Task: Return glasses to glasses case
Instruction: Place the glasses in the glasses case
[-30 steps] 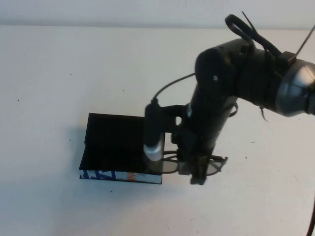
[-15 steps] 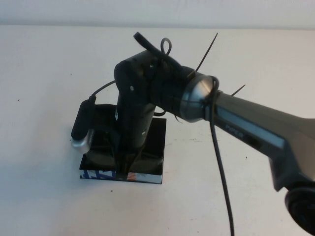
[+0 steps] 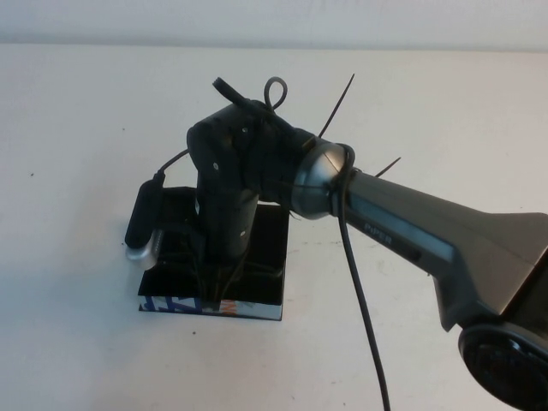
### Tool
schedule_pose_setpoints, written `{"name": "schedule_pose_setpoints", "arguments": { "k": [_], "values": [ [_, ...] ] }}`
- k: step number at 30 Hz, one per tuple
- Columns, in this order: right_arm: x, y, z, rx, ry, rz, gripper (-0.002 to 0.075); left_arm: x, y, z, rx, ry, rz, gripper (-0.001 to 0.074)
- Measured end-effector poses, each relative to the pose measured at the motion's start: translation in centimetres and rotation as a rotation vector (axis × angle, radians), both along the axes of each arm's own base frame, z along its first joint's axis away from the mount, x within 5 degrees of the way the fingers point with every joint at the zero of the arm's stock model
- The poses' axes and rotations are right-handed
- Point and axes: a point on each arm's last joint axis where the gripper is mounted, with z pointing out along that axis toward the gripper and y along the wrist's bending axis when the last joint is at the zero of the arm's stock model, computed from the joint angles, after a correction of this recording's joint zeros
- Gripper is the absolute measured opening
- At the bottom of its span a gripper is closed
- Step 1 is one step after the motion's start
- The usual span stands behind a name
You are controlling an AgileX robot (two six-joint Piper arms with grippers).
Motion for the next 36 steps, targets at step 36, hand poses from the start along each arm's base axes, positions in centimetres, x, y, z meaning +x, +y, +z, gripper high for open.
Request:
{"name": "schedule_pose_setpoints", "arguments": {
  "k": [36],
  "values": [
    [0.1,0.4,-1.4,-0.002,0.038,0.000,0.0101,0.0,0.0,0.0,0.000,0.000,0.000,-0.0004]
  ]
}}
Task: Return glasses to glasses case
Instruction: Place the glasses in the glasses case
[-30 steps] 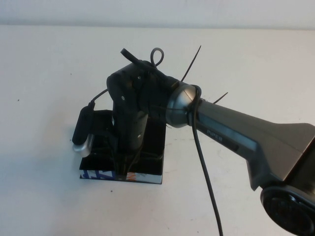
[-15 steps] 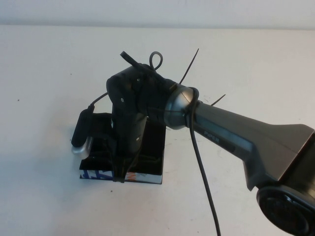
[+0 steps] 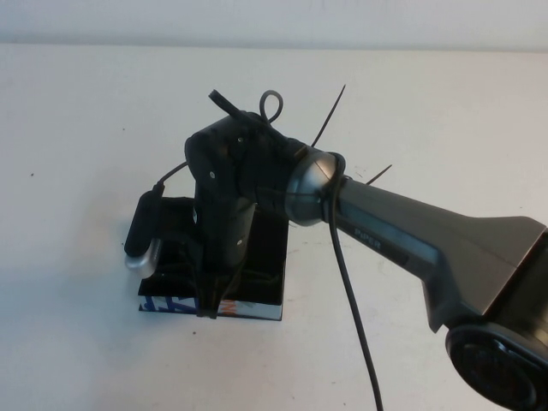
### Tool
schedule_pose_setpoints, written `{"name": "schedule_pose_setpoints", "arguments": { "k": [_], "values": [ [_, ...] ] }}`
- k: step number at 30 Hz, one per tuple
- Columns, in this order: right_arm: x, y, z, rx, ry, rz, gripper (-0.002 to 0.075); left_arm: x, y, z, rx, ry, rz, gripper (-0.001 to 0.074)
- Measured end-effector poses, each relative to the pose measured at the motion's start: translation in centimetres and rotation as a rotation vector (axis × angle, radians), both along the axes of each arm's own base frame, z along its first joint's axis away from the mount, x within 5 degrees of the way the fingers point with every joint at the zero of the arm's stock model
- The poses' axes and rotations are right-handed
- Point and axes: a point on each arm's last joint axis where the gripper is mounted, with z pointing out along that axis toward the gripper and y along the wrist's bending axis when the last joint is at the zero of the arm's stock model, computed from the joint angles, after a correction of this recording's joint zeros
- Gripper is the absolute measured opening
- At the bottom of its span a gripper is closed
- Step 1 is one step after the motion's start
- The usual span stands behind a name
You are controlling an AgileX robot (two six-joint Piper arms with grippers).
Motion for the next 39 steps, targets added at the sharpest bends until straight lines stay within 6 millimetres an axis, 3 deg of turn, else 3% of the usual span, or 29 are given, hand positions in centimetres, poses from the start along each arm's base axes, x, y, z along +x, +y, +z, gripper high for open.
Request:
{"name": "schedule_pose_setpoints", "arguments": {
  "k": [6,29,39],
  "values": [
    [0.12,-0.11,-0.02,-0.012,-0.014,0.003,0.0221,0.00,0.00,0.00,0.000,0.000,0.000,-0.0004],
    [0.60,-0.39,0.25,-0.044,-0.062,-0.021,0.0246,0.00,0.00,0.00,0.000,0.000,0.000,-0.0004],
    [0.67,-0.34,0.48,-0.037,-0.065,-0.041,0.0394,0.00,0.00,0.00,0.000,0.000,0.000,-0.0004]
  ]
}}
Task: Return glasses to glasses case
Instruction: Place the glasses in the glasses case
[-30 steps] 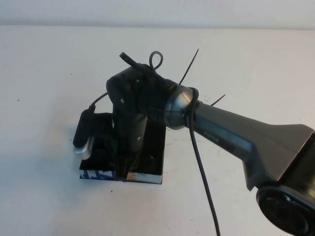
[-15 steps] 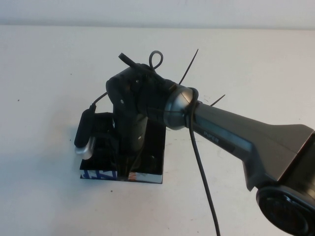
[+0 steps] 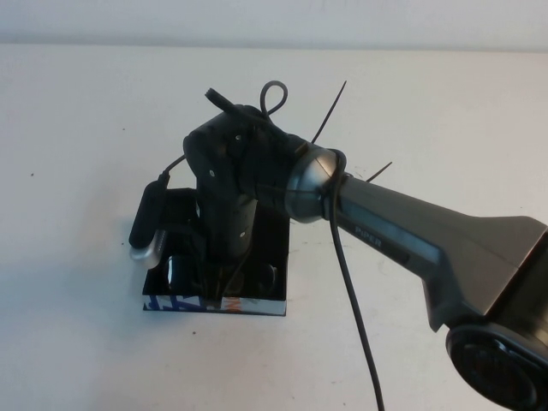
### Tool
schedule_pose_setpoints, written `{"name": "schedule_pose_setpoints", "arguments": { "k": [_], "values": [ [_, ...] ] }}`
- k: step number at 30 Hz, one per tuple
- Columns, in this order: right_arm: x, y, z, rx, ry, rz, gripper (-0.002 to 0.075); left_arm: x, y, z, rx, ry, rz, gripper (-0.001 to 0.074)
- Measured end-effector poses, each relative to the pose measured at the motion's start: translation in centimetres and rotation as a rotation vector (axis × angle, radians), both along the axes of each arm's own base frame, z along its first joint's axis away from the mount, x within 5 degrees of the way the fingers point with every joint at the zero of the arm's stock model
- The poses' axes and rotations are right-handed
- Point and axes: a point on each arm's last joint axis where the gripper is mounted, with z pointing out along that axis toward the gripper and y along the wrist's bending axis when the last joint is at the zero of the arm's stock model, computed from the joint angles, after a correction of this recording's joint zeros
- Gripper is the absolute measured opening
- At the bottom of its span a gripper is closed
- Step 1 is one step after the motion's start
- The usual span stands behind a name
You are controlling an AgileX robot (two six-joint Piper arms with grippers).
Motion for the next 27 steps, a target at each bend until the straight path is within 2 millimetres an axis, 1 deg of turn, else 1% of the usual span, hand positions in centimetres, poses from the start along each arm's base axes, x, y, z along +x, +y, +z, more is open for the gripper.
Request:
{"name": "schedule_pose_setpoints", "arguments": {
  "k": [6,10,17,22,27],
  "values": [
    [0.0,0.0,0.0,-0.003,-0.003,0.000,0.0405,0.0,0.0,0.0,0.000,0.000,0.000,-0.0004],
    [0.1,-0.2,0.4,-0.006,-0.019,0.002,0.0408,0.0,0.0,0.0,0.000,0.000,0.000,-0.0004],
    [-0.1,-0.4,1.9,0.019,-0.037,-0.030,0.0409,0.0,0.0,0.0,0.000,0.000,0.000,-0.0004],
    [-0.1,-0.5,2.4,0.027,-0.043,-0.047,0.0409,0.0,0.0,0.0,0.000,0.000,0.000,-0.0004],
    [-0.4,-0.9,4.1,0.050,-0.066,-0.054,0.0409,0.0,0.0,0.0,0.000,0.000,0.000,-0.0004]
  ]
}}
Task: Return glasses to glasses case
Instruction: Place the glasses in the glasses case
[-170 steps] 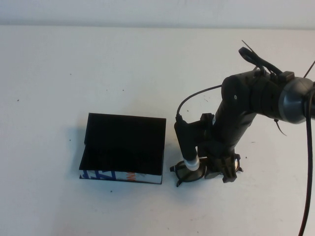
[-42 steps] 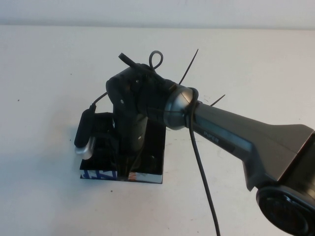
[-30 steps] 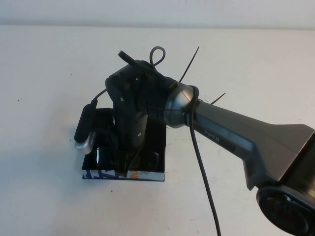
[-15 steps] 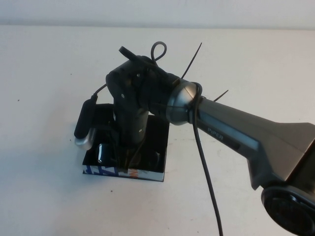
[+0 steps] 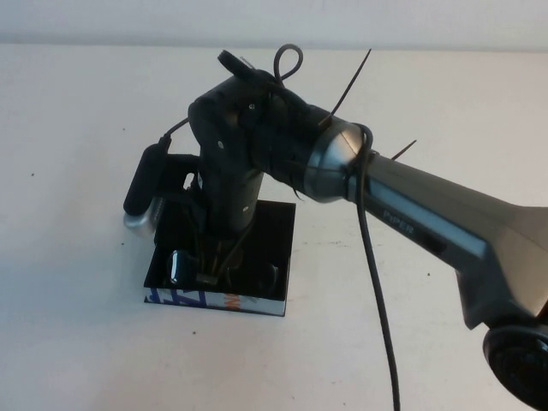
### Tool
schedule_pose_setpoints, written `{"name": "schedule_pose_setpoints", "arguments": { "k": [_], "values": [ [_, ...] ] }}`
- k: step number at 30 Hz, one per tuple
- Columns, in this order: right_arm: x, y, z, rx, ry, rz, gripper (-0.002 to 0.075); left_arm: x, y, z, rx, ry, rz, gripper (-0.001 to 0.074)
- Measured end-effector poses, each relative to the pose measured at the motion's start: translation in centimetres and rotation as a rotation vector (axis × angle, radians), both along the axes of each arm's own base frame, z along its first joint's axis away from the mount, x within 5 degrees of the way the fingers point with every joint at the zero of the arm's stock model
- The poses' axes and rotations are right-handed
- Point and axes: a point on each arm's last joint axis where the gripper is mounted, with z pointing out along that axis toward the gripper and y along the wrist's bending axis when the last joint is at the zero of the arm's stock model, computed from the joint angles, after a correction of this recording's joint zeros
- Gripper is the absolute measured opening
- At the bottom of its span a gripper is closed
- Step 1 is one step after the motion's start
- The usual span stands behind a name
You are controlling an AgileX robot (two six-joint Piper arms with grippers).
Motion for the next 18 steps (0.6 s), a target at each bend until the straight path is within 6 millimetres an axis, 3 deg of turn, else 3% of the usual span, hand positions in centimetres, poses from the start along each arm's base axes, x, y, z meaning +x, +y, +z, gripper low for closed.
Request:
{"name": "schedule_pose_setpoints", "arguments": {
  "k": [5,8,10,14,18],
  "values": [
    [-0.8,-1.1,2.9,0.051,-0.011,-0.104,0.0406,0.0,0.0,0.0,0.000,0.000,0.000,-0.0004],
    [-2.2,-2.6,4.5,0.067,0.009,-0.183,0.0367,0.0,0.0,0.0,0.000,0.000,0.000,-0.0004],
    [-2.9,-4.0,5.2,0.064,0.018,-0.224,0.0300,0.0,0.0,0.0,0.000,0.000,0.000,-0.0004],
    [-3.8,-6.5,6.3,0.051,0.029,-0.294,0.0086,0.0,0.0,0.0,0.000,0.000,0.000,-0.0004],
    [-3.2,-7.7,6.7,0.064,0.032,-0.361,0.0010,0.0,0.0,0.0,0.000,0.000,0.000,-0.0004]
  ]
}}
